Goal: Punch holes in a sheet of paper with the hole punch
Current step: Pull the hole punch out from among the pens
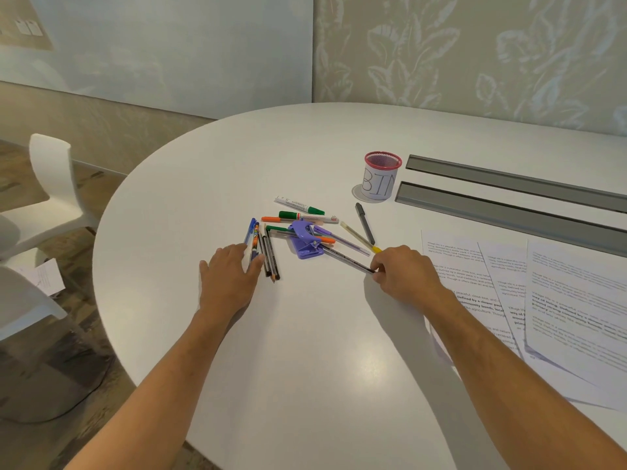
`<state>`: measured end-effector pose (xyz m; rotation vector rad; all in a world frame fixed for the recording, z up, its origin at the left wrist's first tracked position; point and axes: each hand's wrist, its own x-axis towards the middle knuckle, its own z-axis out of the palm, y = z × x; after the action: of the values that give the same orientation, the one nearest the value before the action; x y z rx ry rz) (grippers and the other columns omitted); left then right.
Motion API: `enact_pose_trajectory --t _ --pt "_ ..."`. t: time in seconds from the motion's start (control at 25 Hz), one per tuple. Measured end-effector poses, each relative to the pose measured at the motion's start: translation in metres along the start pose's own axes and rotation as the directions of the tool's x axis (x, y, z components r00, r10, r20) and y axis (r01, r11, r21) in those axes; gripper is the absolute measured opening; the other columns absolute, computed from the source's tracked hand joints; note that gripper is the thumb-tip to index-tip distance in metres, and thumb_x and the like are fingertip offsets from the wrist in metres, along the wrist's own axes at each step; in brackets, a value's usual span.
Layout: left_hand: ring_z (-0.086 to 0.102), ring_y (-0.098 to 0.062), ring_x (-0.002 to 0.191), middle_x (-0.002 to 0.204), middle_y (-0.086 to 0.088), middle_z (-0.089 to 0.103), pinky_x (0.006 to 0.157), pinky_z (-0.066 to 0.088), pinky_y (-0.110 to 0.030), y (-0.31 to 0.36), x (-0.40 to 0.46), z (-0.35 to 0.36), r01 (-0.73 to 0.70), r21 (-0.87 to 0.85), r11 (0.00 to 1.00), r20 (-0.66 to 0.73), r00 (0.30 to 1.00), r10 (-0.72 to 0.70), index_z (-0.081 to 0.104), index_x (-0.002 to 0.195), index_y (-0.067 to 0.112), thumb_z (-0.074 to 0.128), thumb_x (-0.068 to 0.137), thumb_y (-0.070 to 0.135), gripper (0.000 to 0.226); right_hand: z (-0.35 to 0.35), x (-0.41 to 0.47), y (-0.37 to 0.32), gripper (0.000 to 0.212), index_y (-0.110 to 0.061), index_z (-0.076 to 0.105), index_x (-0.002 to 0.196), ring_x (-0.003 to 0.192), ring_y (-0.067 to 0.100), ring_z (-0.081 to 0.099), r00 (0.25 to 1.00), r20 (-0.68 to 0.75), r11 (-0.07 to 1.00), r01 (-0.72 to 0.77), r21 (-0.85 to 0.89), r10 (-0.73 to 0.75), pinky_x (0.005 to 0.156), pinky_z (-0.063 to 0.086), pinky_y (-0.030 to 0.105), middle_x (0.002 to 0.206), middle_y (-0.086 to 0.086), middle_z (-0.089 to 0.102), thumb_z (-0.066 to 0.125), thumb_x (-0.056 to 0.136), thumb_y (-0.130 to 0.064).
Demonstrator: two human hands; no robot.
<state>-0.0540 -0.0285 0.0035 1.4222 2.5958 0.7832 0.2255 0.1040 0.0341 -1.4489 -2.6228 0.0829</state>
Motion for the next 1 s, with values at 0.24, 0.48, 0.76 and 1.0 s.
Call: enact_pose_trajectory --t 0.24,0.48,0.76,1.0 --pt "0.054 -0.03 0.118 0.124 -0.01 0.064 0.101 0.038 -0.04 0.018 0.04 -0.011 -0.242 -0.008 0.97 -0.116 0.964 0.239 0.066 0.119 0.011 0.066 0.089 0.03 0.035 -0.009 0.03 -0.033 0.03 -0.026 0.069 0.106 0.094 0.028 0.062 0.998 -0.054 0.991 -0.006 0.134 0.013 0.076 0.046 0.034 0.105 0.003 0.069 0.059 0.087 -0.046" --pt "0.056 -0.027 0.112 0.112 -0.004 0.065 0.094 0.039 -0.04 0.037 0.079 -0.005 -0.424 0.21 0.881 0.164 0.904 0.396 0.066 0.116 0.017 0.062 0.088 0.027 0.03 0.004 0.059 -0.096 0.028 -0.019 0.065 0.089 0.081 0.023 0.057 0.992 -0.112 0.965 0.088 0.248 -0.062 0.056 0.03 0.027 0.091 0.004 0.068 0.06 0.086 -0.047" --pt "0.058 -0.025 0.091 0.096 0.002 0.072 0.087 0.038 -0.04 0.042 0.09 0.003 -0.495 0.204 0.844 0.185 0.866 0.464 0.069 0.11 0.031 0.054 0.095 0.03 0.021 0.018 0.076 -0.111 0.026 -0.014 0.065 0.095 0.083 0.027 0.064 0.991 -0.128 0.974 0.075 0.213 -0.048 0.062 0.043 0.033 0.093 0.008 0.068 0.063 0.084 -0.037" --pt "0.06 -0.026 0.09 0.089 0.0 0.072 0.097 0.031 -0.042 0.033 0.098 -0.002 -0.536 0.283 0.795 0.191 0.844 0.501 0.072 0.096 0.024 0.057 0.094 0.023 0.016 0.02 0.078 -0.111 0.022 -0.01 0.063 0.097 0.085 0.029 0.062 0.995 -0.084 0.962 0.071 0.262 -0.051 0.063 0.039 0.032 0.097 0.012 0.064 0.057 0.09 -0.03"
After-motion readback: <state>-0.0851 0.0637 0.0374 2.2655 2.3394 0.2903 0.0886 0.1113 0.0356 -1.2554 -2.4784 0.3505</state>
